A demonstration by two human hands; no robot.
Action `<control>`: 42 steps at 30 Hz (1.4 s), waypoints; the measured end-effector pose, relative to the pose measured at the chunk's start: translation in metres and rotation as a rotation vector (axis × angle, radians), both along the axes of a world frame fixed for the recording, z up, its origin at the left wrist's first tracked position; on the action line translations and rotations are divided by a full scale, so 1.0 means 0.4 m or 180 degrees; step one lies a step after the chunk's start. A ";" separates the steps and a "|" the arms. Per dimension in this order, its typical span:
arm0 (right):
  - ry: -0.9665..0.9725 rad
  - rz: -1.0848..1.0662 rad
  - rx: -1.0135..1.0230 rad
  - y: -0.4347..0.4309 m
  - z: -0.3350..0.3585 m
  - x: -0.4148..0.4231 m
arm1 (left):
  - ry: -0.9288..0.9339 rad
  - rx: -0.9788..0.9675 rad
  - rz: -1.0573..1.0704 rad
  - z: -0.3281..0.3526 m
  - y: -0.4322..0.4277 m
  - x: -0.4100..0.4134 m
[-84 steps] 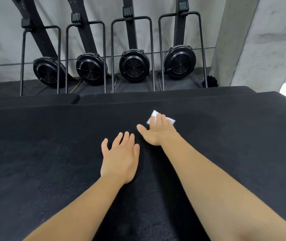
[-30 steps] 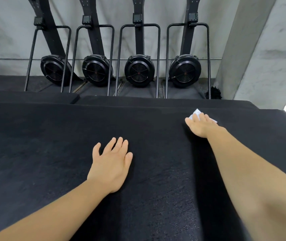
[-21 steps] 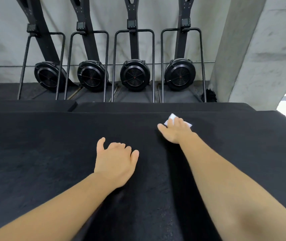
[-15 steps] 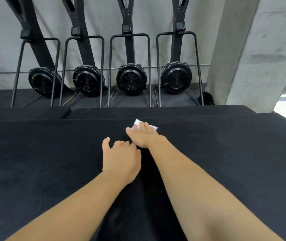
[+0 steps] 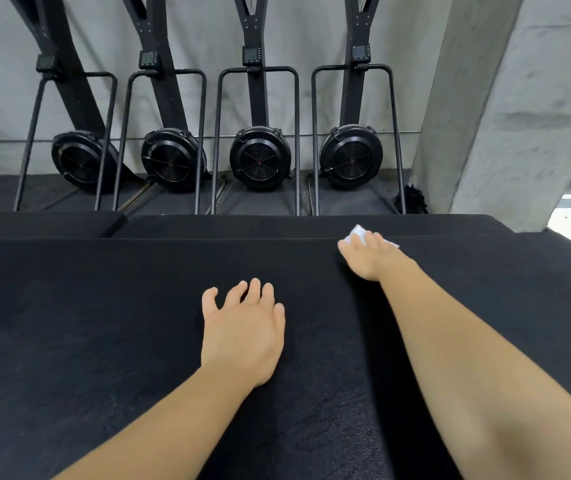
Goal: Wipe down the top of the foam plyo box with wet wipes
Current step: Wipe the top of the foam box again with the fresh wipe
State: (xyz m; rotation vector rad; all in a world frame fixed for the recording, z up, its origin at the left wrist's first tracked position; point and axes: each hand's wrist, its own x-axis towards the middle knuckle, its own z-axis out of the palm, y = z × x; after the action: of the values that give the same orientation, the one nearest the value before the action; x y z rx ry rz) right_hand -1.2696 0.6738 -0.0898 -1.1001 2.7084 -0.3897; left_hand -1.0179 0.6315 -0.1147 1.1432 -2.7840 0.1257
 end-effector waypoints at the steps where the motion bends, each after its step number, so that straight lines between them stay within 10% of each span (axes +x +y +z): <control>1: -0.0010 -0.0104 0.0023 0.016 0.000 -0.022 | -0.0017 0.0016 -0.0007 0.000 0.001 0.000; 8: 0.0113 -0.0501 0.0331 -0.003 0.002 0.006 | -0.0076 0.0022 -0.0067 0.000 0.001 -0.002; 23: -0.0351 0.1159 0.0011 -0.121 -0.004 0.267 | -0.0207 -0.0084 -0.0098 0.021 0.012 -0.004; 42: -0.0147 -0.0716 0.0247 0.188 0.025 -0.174 | -0.0181 -0.0039 0.0018 0.002 0.001 -0.009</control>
State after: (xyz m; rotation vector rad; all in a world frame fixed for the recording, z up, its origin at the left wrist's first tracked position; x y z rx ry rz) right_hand -1.3390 0.7490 -0.0799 -0.7593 2.7879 -0.3356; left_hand -1.0216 0.6318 -0.1141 1.1628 -2.8250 0.1784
